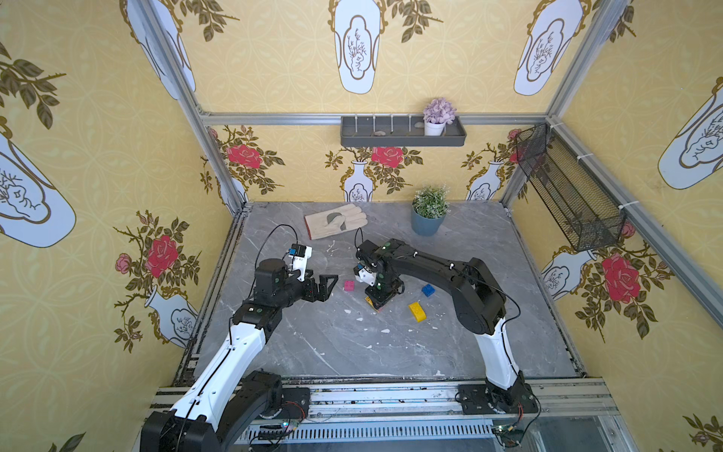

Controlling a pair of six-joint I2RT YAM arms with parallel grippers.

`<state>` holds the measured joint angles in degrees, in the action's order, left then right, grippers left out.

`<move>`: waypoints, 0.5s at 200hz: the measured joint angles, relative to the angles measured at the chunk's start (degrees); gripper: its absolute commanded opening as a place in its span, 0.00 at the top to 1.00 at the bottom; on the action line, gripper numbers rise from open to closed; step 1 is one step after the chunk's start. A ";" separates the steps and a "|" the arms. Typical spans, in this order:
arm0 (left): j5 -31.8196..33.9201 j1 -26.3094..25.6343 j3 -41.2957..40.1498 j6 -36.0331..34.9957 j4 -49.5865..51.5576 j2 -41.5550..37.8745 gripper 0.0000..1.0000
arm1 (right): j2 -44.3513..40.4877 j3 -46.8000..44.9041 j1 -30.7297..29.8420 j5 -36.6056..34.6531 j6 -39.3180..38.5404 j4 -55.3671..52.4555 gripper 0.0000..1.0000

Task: Assemble the letter s with lego
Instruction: Assemble the lego brick with the lego brick, then place the lego brick at the center of the board.

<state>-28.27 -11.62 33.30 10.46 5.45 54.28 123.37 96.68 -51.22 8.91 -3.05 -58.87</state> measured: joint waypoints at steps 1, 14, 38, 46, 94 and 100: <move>0.00 0.00 0.00 0.00 0.00 0.00 0.00 | 0.00 0.00 0.00 0.00 0.02 -0.02 0.77; 0.00 0.00 0.00 0.00 0.00 0.00 0.00 | 0.20 -0.02 0.00 0.00 0.04 -0.04 0.77; 0.00 0.00 0.00 -0.17 0.00 0.13 0.00 | 0.31 -0.44 0.02 0.02 0.26 0.33 0.79; 0.00 0.00 0.00 -0.20 0.00 0.17 0.00 | 0.26 -0.68 0.02 0.04 0.35 0.48 0.79; 0.00 0.02 0.00 -0.46 -0.02 0.55 0.00 | -1.29 -3.61 0.31 0.87 1.51 3.15 0.80; 0.00 0.02 0.00 -0.55 0.00 0.63 0.00 | -1.53 -3.96 0.33 0.87 1.53 3.52 0.80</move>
<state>-28.27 -11.60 33.30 9.91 5.45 54.92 121.84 92.73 -50.89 9.78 -1.52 -55.35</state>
